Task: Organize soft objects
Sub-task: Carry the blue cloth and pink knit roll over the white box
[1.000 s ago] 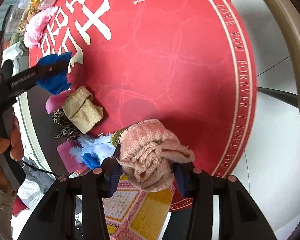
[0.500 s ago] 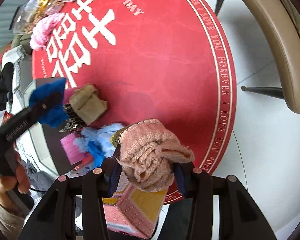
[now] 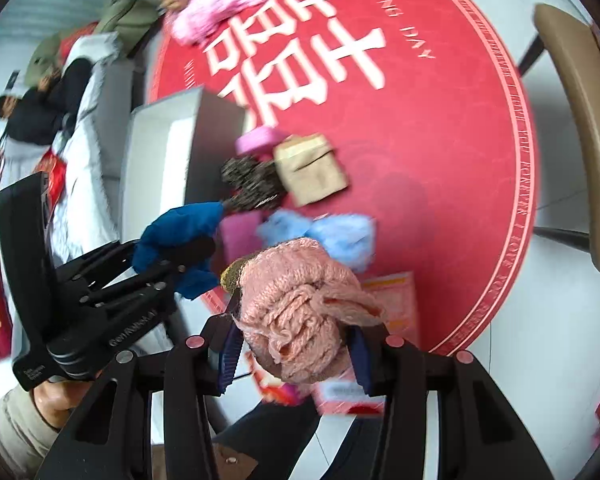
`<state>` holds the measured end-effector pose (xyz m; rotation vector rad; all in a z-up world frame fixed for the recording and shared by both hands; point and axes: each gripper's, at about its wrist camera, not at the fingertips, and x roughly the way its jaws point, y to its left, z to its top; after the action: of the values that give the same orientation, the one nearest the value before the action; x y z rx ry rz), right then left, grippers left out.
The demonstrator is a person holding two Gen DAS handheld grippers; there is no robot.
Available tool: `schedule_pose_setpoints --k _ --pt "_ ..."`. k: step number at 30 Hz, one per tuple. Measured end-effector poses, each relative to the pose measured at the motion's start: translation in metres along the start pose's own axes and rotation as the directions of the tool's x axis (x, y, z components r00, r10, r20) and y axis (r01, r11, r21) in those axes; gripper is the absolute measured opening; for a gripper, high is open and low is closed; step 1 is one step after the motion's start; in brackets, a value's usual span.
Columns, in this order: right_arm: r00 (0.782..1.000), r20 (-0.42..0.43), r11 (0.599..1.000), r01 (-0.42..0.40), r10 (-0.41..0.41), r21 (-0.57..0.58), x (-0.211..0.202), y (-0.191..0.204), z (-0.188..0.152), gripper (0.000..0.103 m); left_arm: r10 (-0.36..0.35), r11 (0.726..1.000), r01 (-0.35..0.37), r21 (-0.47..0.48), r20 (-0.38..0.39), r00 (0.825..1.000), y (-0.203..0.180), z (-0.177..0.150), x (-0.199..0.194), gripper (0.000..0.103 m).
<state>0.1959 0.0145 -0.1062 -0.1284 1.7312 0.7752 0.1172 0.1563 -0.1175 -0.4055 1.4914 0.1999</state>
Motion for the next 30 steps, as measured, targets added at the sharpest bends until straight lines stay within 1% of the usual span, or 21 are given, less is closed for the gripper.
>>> schedule_pose_setpoints --k 4,7,9,13,16,18,22,25,27,30 --pt "0.999 -0.029 0.999 0.013 -0.014 -0.050 0.004 0.023 -0.022 0.049 -0.010 1.000 0.010 -0.009 0.008 1.000 0.010 -0.030 -0.013 0.035" --pt "0.997 -0.062 0.995 0.034 -0.040 -0.090 0.010 0.036 -0.041 0.049 -0.006 1.000 0.006 -0.006 0.010 1.000 0.017 -0.052 -0.020 0.035" --pt "0.995 -0.083 0.992 0.053 -0.062 -0.110 0.015 0.041 -0.055 0.049 -0.020 1.000 0.020 -0.018 0.002 1.000 0.023 -0.068 -0.022 0.035" --pt "0.986 -0.130 0.989 0.092 -0.107 -0.116 0.026 0.043 -0.083 0.049 -0.032 0.999 0.032 -0.007 -0.013 0.999 0.032 -0.097 -0.023 0.035" --pt "0.978 -0.164 0.987 0.110 -0.128 -0.114 0.034 0.042 -0.101 0.049 -0.002 0.999 0.003 0.032 -0.029 1.000 0.035 -0.115 -0.020 0.035" --pt "0.973 -0.191 0.987 0.111 -0.131 -0.113 0.040 0.043 -0.112 0.049 -0.010 0.999 0.011 0.033 -0.042 0.999 0.041 -0.125 -0.019 0.035" --pt "0.967 -0.226 0.988 0.096 -0.121 -0.120 0.048 0.053 -0.127 0.049 -0.013 0.999 0.014 0.035 -0.041 0.999 0.051 -0.138 -0.023 0.035" --pt "0.962 -0.244 0.985 0.083 -0.120 -0.153 0.055 0.067 -0.133 0.049 -0.020 0.999 0.021 0.025 -0.033 0.999 0.059 -0.144 -0.026 0.035" --pt "0.960 -0.254 0.979 0.075 -0.122 -0.188 0.059 0.077 -0.135 0.049 -0.021 1.000 0.022 0.017 -0.027 0.999 0.065 -0.147 -0.029 0.035" --pt "0.954 -0.260 0.960 0.077 -0.150 -0.270 0.063 0.098 -0.134 0.049 -0.019 1.000 0.019 -0.005 -0.014 1.000 0.073 -0.150 -0.033 0.035"
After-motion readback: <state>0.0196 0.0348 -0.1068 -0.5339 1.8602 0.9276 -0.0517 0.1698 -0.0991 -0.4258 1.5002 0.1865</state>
